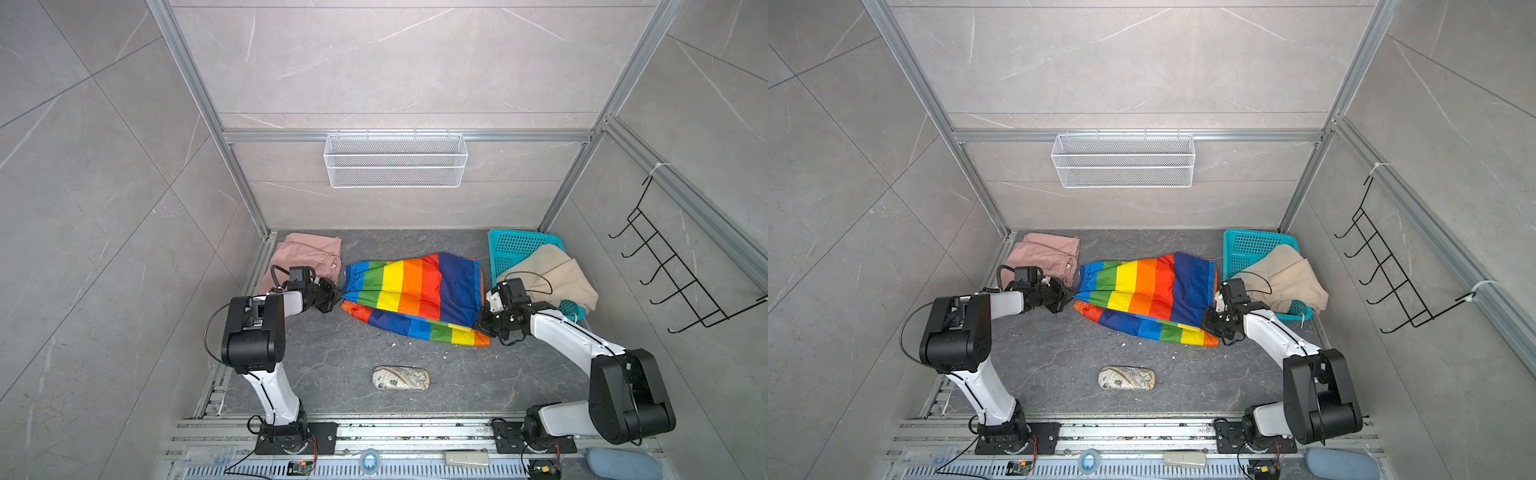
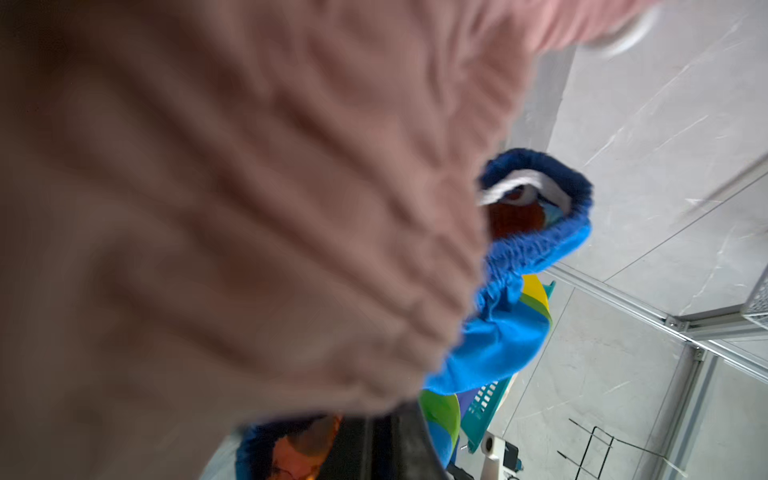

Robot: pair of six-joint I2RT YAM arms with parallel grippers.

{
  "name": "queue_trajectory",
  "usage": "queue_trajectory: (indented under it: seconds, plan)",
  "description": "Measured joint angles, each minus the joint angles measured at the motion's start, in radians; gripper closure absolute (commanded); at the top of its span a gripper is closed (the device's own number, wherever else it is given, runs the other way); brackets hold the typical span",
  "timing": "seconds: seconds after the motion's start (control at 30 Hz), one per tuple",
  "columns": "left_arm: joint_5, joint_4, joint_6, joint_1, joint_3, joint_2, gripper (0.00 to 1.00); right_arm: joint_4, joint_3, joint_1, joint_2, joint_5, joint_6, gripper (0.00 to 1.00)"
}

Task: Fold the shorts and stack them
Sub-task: 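Lower the shorts onto the table with both grippers, laying them flat lengthwise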

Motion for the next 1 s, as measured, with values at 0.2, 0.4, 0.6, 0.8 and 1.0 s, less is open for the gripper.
queue_trajectory:
  seconds: [0.2, 0.4, 0.6, 0.8, 1.0]
  plan:
    - [0.002, -0.029, 0.002, 0.000, 0.059, 0.000, 1.00, 0.023, 0.093, 0.000, 0.145, 0.012, -0.003, 1.00]
    - [0.010, -0.103, 0.021, 0.005, 0.235, -0.061, 1.00, -0.047, 0.290, -0.001, 0.048, 0.038, -0.011, 1.00]
    - [0.021, -0.085, 0.037, 0.010, 0.151, -0.226, 1.00, -0.076, 0.256, 0.000, -0.182, 0.049, -0.034, 1.00]
    - [0.019, -0.068, 0.045, 0.013, -0.061, -0.196, 1.00, -0.039, 0.026, 0.019, -0.075, 0.042, -0.024, 1.00]
    - [0.019, -0.060, 0.056, 0.018, -0.145, -0.148, 1.00, 0.018, -0.043, 0.027, 0.033, 0.038, -0.022, 1.00]
